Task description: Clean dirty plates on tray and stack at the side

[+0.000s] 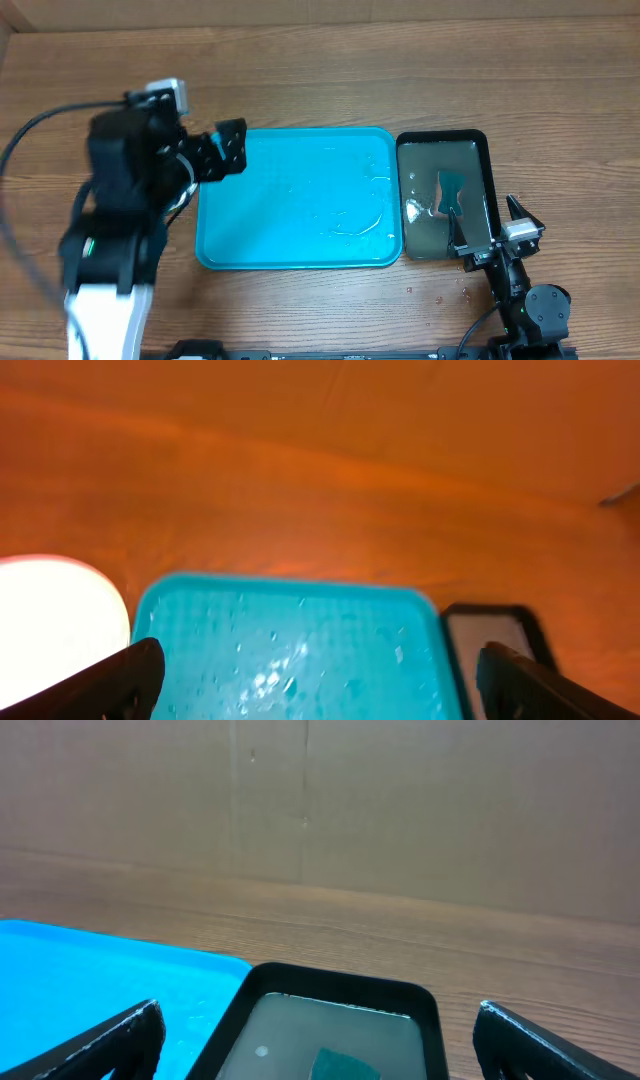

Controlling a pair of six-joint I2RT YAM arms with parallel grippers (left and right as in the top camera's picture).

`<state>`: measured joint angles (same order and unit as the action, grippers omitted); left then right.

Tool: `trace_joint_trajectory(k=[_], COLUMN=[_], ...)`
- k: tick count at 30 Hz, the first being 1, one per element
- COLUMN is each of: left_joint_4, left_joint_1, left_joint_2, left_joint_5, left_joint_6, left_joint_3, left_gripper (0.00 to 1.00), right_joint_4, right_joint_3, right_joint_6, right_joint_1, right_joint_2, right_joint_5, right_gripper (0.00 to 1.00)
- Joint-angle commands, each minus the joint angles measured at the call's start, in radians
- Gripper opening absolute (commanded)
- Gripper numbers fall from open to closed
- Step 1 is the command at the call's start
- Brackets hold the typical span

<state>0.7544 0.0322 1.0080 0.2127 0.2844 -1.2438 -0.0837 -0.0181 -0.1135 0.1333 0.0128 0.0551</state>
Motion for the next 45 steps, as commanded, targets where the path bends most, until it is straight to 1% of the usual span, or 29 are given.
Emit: trace_joint_trajectory(k=[1,7,13,18,20,23,27,30,32,36,38,40,43,45], left_joint_4=[0.000,0.000,0.016,0.137,0.136,0.092,-0.064,-0.246,-0.394,-0.777,-0.932,-1.047,-1.129,-1.124], left_joint_1=[0.002,0.002,0.002,0.001,0.001,0.001,0.001,0.001,0.002,0.002,0.002,0.002,0.001,0.001], left_joint_2=[-0.123,-0.363,-0.603,-0.769,-0.825,-0.906,-1.002,-1.000,-1.004,-1.004,-1.004,-1.004,-1.004,-1.004], left_joint_5=[-0.006,-0.006,-0.006,-0.018,-0.019,-0.018,-0.012,-0.010,-0.010,-0.014,-0.019,-0.034,-0.044,-0.080], left_joint_6=[-0.016,-0.016,-0.016,-0.016,-0.016,-0.015,-0.014,-0.010,0.001,0.002,0.000,0.005,0.021,0.055], left_joint_3=[0.012,0.108,0.304,0.464,0.528,0.626,0.748,0.811,0.856,0.985,1.056,1.125,1.207,1.240], left_gripper=[1.00,1.00,1.00,1.00,1.00,1.00,1.00,1.00,1.00,1.00,1.00,1.00,1.00,1.00], right_joint_4=[0.003,0.003,0.003,0.003,0.003,0.003,0.003,0.003,0.003,0.003,0.003,0.003,0.003,0.003], right_joint_3=[0.010,0.010,0.010,0.010,0.010,0.010,0.010,0.010,0.010,0.010,0.010,0.010,0.010,0.010], right_joint_6=[-0.007,-0.007,-0.007,-0.007,-0.007,-0.007,-0.007,-0.007,-0.007,-0.007,-0.007,-0.007,-0.007,-0.007], right_joint_1=[0.006,0.006,0.006,0.006,0.006,0.006,0.006,0.006,0.006,0.006,0.006,0.006,0.006,0.006], right_joint_2=[-0.010,-0.010,-0.010,-0.010,-0.010,-0.010,-0.010,-0.010,-0.010,-0.010,-0.010,-0.010,-0.010,-0.010], right_joint_5=[-0.001,-0.001,-0.001,-0.001,-0.001,-0.001,-0.001,-0.001,-0.001,-0.001,-0.001,-0.001,-0.001,-0.001], right_gripper=[1.00,1.00,1.00,1.00,1.00,1.00,1.00,1.00,1.00,1.00,1.00,1.00,1.00,1.00])
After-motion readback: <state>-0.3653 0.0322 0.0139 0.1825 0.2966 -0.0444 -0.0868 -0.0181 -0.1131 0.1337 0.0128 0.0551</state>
